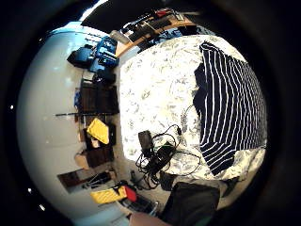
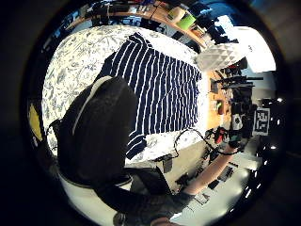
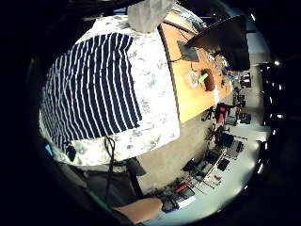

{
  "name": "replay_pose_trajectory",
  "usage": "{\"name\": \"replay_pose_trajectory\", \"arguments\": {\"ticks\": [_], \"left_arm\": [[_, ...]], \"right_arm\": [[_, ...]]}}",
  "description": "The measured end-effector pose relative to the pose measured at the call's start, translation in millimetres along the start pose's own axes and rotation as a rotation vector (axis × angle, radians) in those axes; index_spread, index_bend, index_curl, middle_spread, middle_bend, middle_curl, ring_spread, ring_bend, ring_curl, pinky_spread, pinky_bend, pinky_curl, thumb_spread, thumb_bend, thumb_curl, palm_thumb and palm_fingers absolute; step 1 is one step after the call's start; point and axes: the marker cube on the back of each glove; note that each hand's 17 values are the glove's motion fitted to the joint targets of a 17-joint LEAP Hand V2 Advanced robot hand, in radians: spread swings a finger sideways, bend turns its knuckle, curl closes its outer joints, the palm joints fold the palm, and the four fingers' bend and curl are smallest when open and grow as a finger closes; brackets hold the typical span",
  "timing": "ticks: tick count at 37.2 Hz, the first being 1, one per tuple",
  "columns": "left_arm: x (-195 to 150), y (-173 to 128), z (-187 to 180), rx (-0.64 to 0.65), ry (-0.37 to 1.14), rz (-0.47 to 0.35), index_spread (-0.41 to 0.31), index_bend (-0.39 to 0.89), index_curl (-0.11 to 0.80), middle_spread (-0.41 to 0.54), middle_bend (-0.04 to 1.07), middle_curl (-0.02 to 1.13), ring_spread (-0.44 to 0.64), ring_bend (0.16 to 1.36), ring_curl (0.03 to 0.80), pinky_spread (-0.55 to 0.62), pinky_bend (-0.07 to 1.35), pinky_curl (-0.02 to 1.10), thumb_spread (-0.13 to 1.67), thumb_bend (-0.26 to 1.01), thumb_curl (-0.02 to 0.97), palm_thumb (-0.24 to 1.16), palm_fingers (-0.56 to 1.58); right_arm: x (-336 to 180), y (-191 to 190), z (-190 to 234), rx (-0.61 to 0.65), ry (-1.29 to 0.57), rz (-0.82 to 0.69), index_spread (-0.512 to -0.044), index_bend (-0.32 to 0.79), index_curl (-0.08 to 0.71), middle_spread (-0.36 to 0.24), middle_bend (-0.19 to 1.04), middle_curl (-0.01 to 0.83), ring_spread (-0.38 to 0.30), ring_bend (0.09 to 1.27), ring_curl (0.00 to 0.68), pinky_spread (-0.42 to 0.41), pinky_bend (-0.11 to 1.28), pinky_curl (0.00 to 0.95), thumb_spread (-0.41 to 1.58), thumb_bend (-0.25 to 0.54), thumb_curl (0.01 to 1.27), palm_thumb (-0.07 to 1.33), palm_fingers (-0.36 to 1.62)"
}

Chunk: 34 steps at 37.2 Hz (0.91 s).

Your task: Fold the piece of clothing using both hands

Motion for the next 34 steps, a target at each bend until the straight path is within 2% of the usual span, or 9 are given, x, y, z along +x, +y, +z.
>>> {"name": "replay_pose_trajectory", "arguments": {"ticks": [1, 3, 8, 13, 20, 23, 27, 31, 34], "left_arm": [[0, 0, 0, -0.003, 0.001, -0.001, 0.015, 0.13, 0.033, 0.11, 0.13, 0.02, 0.18, 0.42, 0.071, 0.21, 0.34, 0.07, 0.43, 0.07, 0.013, 0.11, 0.26], [-1, -1, 1, -0.012, 0.005, -0.008, 0.019, 0.14, 0.054, 0.138, 0.14, 0.04, 0.23, 0.46, 0.103, 0.27, 0.37, 0.1, 0.57, 0.07, 0.021, 0.12, 0.24], [-5, 2, 1, -0.027, 0.005, -0.014, 0.025, 0.15, 0.099, 0.185, 0.16, 0.08, 0.32, 0.53, 0.156, 0.37, 0.41, 0.16, 0.84, 0.06, 0.042, 0.13, 0.19], [-8, 0, 6, -0.014, -0.003, -0.007, 0.029, 0.16, 0.136, 0.21, 0.16, 0.11, 0.37, 0.56, 0.18, 0.42, 0.43, 0.19, 1.0, 0.05, 0.063, 0.13, 0.16], [-10, 14, 7, -0.04, -0.016, 0.036, 0.031, 0.16, 0.178, 0.227, 0.17, 0.14, 0.39, 0.59, 0.201, 0.45, 0.44, 0.22, 1.12, 0.03, 0.091, 0.13, 0.14], [-4, 25, 11, -0.052, -0.012, 0.094, 0.031, 0.16, 0.195, 0.231, 0.17, 0.15, 0.4, 0.6, 0.208, 0.46, 0.45, 0.23, 1.15, 0.02, 0.101, 0.13, 0.13], [11, 50, 24, -0.068, 0.007, 0.213, 0.032, 0.16, 0.213, 0.234, 0.17, 0.17, 0.41, 0.61, 0.216, 0.46, 0.45, 0.24, 1.18, 0.0, 0.116, 0.13, 0.12], [25, 59, 57, -0.066, 0.015, 0.316, 0.024, 0.17, 0.231, 0.237, 0.17, 0.18, 0.41, 0.62, 0.222, 0.47, 0.45, 0.25, 1.18, -0.01, 0.127, 0.12, 0.12], [35, 64, 86, -0.086, 0.005, 0.377, -0.003, 0.21, 0.26, 0.233, 0.17, 0.18, 0.4, 0.62, 0.225, 0.46, 0.43, 0.25, 1.19, -0.01, 0.135, 0.12, 0.16]], "right_arm": [[-1, 3, -2, -0.002, -0.002, -0.003, -0.16, 0.17, 0.046, -0.006, 0.24, 0.063, 0.036, 0.33, 0.063, 0.107, 0.39, 0.086, 0.43, 0.163, 0.03, 0.24, 0.51], [-2, 12, -8, -0.005, -0.007, -0.012, -0.199, 0.16, 0.084, -0.008, 0.24, 0.094, 0.046, 0.35, 0.1, 0.134, 0.4, 0.129, 0.59, 0.176, 0.03, 0.27, 0.5], [7, 2, -9, 0.016, 0.007, -0.004, -0.257, 0.15, 0.14, -0.01, 0.26, 0.152, 0.063, 0.36, 0.16, 0.178, 0.41, 0.19, 0.87, 0.185, 0.05, 0.29, 0.48], [13, 12, -12, 0.024, 0.011, 0.022, -0.286, 0.15, 0.171, -0.011, 0.26, 0.194, 0.072, 0.36, 0.187, 0.2, 0.41, 0.218, 1.05, 0.177, 0.07, 0.3, 0.47], [25, 29, -17, 0.03, 0.044, 0.003, -0.305, 0.14, 0.2, -0.012, 0.25, 0.236, 0.078, 0.37, 0.216, 0.216, 0.4, 0.246, 1.18, 0.156, 0.09, 0.3, 0.47], [30, 35, -19, 0.038, 0.038, -0.004, -0.309, 0.14, 0.21, -0.013, 0.25, 0.251, 0.079, 0.37, 0.226, 0.219, 0.4, 0.257, 1.22, 0.143, 0.09, 0.3, 0.47], [32, 57, -21, 0.016, 0.054, -0.02, -0.312, 0.14, 0.219, -0.013, 0.24, 0.267, 0.081, 0.38, 0.239, 0.222, 0.4, 0.268, 1.26, 0.13, 0.1, 0.3, 0.47], [31, 80, -18, -0.002, 0.061, -0.043, -0.314, 0.13, 0.225, -0.013, 0.23, 0.283, 0.081, 0.38, 0.25, 0.224, 0.4, 0.279, 1.28, 0.116, 0.11, 0.3, 0.47], [38, 73, 0, -0.023, 0.075, -0.036, -0.315, 0.13, 0.228, -0.013, 0.23, 0.292, 0.074, 0.39, 0.261, 0.222, 0.4, 0.287, 1.29, 0.105, 0.11, 0.3, 0.47]]}}
